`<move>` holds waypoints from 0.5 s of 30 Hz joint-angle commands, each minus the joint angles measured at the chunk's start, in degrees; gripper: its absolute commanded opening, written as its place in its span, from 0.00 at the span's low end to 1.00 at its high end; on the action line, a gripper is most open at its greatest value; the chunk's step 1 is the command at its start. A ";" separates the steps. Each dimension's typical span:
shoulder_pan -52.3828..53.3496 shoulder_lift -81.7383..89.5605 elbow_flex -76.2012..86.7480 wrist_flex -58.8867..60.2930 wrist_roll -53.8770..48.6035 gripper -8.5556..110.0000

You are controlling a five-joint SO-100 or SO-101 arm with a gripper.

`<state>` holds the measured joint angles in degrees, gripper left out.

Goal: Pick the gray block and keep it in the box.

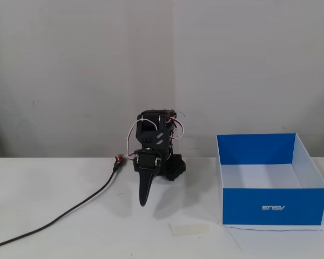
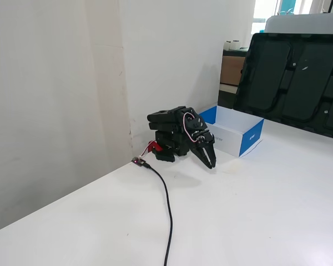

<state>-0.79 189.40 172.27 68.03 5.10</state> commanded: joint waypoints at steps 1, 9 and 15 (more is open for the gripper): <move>0.18 6.94 0.70 -0.88 0.44 0.07; 0.62 7.03 1.14 -0.97 0.44 0.07; 0.44 7.03 1.14 -0.97 0.44 0.07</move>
<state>-0.88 189.40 172.97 68.03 5.10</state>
